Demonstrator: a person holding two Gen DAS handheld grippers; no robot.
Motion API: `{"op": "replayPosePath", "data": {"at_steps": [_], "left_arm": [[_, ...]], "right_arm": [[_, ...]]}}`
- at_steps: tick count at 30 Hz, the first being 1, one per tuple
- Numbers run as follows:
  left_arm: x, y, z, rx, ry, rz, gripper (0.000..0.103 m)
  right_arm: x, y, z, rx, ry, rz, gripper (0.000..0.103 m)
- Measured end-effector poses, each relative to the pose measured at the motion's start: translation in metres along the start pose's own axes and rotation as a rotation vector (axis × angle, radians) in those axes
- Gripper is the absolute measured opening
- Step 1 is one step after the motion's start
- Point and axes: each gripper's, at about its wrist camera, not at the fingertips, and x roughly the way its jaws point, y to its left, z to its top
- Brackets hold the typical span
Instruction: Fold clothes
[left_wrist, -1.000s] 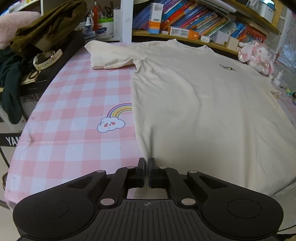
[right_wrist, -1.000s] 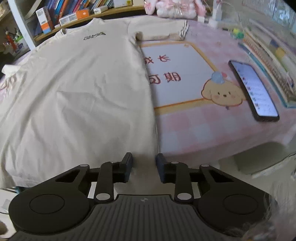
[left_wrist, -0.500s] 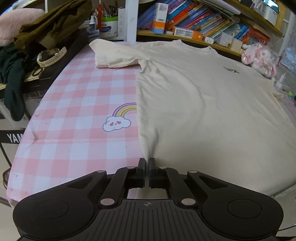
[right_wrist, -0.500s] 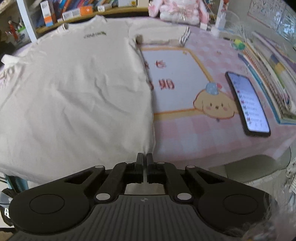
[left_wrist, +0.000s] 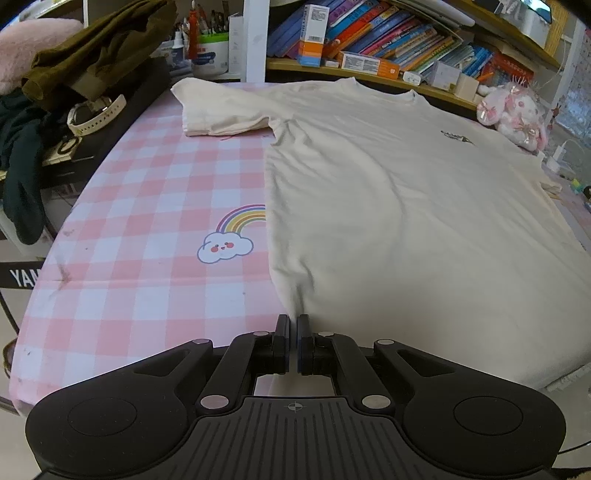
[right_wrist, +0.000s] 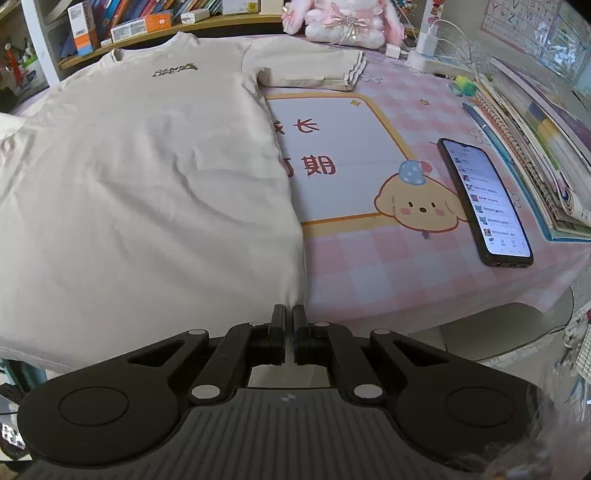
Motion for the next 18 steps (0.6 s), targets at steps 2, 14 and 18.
{"op": "replayPosePath", "data": {"at_steps": [2,14,18], "left_arm": [[0.0,0.0,0.0,0.003,0.002,-0.005,0.002],[-0.002,-0.005,0.001,0.029,-0.014,0.014,0.012],[-0.012,-0.009,0.0,0.025,-0.067,0.013,0.033]], "right_arm": [[0.0,0.0,0.001,0.001,0.004,0.001,0.004],[-0.004,0.007,0.001,0.01,-0.021,-0.026,0.018],[-0.019,0.016,0.004,0.016,-0.101,-0.034,0.053]]}}
